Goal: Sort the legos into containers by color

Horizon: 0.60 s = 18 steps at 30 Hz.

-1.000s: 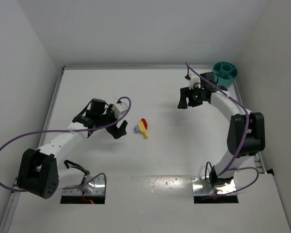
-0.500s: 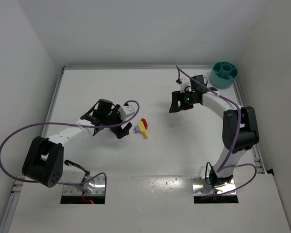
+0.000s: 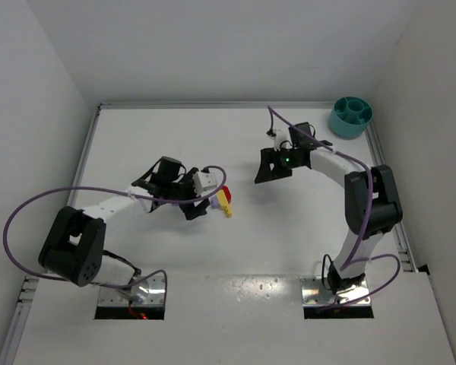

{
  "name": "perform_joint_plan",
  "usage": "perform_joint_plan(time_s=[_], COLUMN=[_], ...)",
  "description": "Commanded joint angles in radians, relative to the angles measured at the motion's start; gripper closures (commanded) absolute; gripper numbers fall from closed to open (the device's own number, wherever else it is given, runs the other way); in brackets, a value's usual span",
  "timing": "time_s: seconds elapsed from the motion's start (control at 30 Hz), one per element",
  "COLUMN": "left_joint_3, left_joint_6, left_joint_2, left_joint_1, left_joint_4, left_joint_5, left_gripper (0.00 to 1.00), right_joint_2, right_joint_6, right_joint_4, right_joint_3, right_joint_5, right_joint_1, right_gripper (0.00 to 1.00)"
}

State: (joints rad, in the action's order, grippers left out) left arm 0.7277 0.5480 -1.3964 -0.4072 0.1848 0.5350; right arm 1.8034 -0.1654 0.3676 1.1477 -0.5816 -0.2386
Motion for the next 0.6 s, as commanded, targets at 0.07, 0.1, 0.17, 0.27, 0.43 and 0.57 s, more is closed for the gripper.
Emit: perform_joint_plan(time_s=[0.07,0.1,0.17,0.27,0.43,0.57], left_joint_3=[-0.013,-0.002,0.007,0.033,0.061,0.108], left_joint_6=[0.053,0.041,0.041,0.041,0.041,0.05], left_joint_2=[-0.019,-0.019,-0.039,-0.067,-0.134,-0.183], left_joint_1=[-0.022,-0.022,-0.022,-0.033,-0.056,-0.067], left_joint_4=[-0.079,-0.088,-0.097,-0.088,-0.079,-0.079], left_joint_5=[0.135,0.135,0.122,0.099,0.033,0.01], left_gripper=[0.14,0.14,0.14,0.15,0.15,0.18], right_joint_2=[0.082,0.092,0.112,0.143,0.157,0.113], right_joint_6=[-0.048,-0.039,-0.039,-0.048,-0.08,-0.1], right_joint_4=[-0.003,0.008,0.019,0.039,0.039,0.019], right_joint_3=[0.107,0.122,0.148,0.182,0.193,0.182], right_joint_5=[-0.058,-0.044,-0.02,0.003,0.057,0.098], right_joint_1=[-0.08,-0.093,-0.128,-0.16,-0.172,-0.16], right_gripper=[0.32,0.32,0.32,0.3,0.27,0.26])
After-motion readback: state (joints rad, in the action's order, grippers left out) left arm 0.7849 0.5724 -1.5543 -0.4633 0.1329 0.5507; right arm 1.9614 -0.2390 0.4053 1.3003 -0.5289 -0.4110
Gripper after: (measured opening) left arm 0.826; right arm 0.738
